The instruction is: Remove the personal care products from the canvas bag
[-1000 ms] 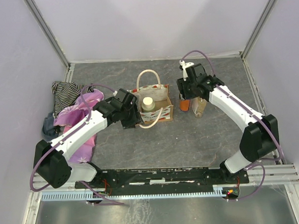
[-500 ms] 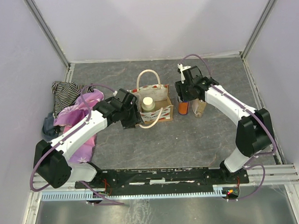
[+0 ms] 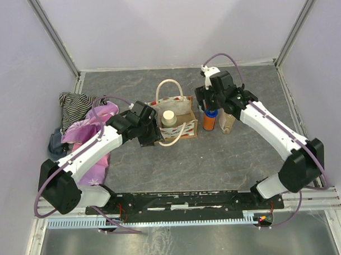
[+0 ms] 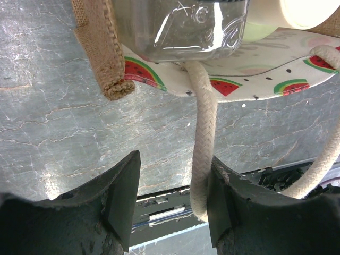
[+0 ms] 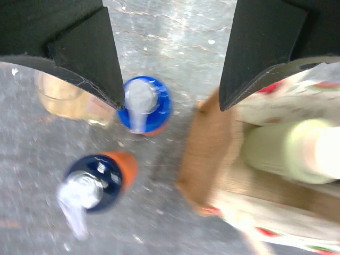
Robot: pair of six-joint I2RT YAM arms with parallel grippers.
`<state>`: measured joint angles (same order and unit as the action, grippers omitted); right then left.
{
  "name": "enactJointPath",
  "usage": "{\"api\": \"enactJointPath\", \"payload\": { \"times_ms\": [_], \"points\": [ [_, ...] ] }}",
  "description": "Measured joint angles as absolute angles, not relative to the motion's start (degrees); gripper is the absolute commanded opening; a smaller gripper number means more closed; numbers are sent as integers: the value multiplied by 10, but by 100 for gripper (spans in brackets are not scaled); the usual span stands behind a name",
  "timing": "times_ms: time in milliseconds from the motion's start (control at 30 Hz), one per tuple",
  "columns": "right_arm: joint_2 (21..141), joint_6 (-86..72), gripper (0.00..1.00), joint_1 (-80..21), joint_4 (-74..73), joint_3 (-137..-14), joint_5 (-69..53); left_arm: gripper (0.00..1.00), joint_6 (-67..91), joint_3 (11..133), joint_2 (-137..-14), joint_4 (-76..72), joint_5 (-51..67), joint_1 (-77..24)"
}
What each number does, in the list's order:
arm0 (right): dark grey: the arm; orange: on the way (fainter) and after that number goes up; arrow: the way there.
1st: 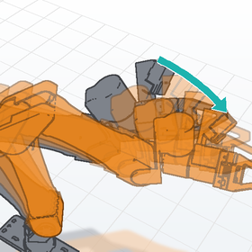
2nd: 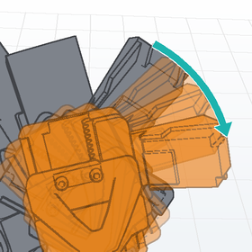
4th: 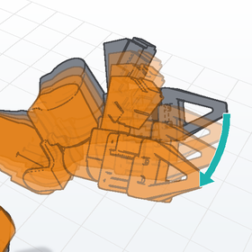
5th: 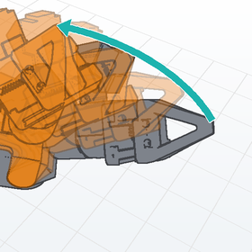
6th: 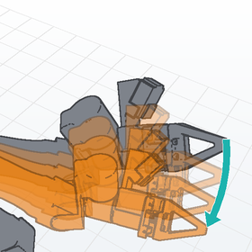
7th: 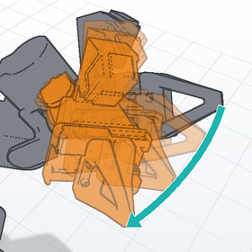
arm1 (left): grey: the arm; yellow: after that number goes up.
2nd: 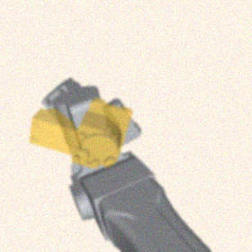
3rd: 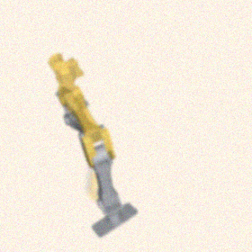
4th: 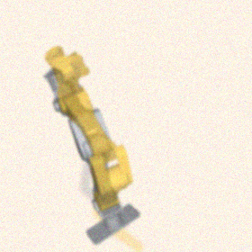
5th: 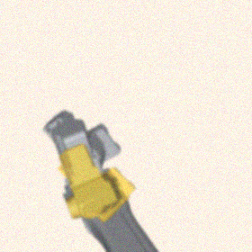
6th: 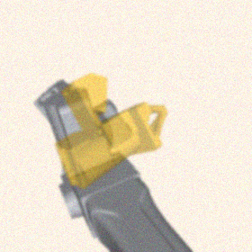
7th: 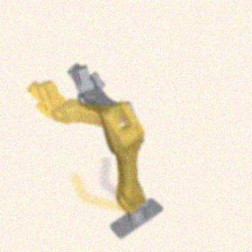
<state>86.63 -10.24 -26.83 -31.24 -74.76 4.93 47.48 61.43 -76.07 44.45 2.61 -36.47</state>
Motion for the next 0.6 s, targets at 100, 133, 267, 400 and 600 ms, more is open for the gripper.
{"api": "enactJointPath", "payload": {
  "times_ms": [100, 133, 267, 400, 600],
  "points": [
    [838, -95, 77, -320, -322, -787, 38, 57, 475, 614, -761, 444, 26, -365],
    [835, -92, 77, -339, -321, -807, 29, 57, 475, 614, -761, 444, 26, -365],
    [844, -87, 77, -398, -319, -874, -14, 57, 475, 614, -761, 444, 26, -365],
    [882, -81, 77, -416, -319, -908, -21, 57, 475, 614, -761, 444, 26, -364],
    [961, -76, 77, -427, -323, -912, -26, 57, 475, 614, -761, 444, 26, -365]
  ]
}}
